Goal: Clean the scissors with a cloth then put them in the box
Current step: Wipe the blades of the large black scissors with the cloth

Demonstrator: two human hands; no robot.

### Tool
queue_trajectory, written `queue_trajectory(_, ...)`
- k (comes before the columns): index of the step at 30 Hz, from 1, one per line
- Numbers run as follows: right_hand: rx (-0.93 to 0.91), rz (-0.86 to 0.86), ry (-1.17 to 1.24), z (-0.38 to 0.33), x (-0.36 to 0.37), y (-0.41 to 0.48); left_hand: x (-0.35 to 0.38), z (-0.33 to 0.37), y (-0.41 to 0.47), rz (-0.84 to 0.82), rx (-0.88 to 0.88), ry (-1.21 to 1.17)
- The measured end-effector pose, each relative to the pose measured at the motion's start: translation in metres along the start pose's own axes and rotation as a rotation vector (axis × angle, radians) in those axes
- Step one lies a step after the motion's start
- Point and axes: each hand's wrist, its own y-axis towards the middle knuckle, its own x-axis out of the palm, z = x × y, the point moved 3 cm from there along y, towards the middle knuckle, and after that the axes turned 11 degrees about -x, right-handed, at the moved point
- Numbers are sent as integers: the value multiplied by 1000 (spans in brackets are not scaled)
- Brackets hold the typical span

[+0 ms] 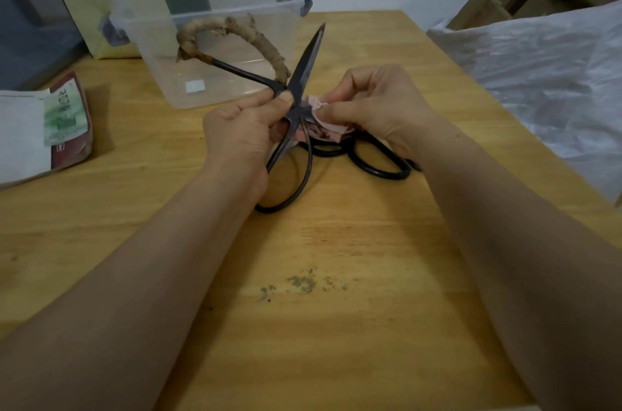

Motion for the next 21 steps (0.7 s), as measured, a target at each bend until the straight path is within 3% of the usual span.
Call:
queue_trajectory(3,21,17,-100,5,-9,-3,-6,6,4,26,15,-49)
queue_trajectory(9,-30,-17,58,-3,8,-1,3,-1,-1,-38,-20,-10)
queue_trajectory(21,14,-14,11,-2,-4,-3,-7,6,7,-3,-23,-112)
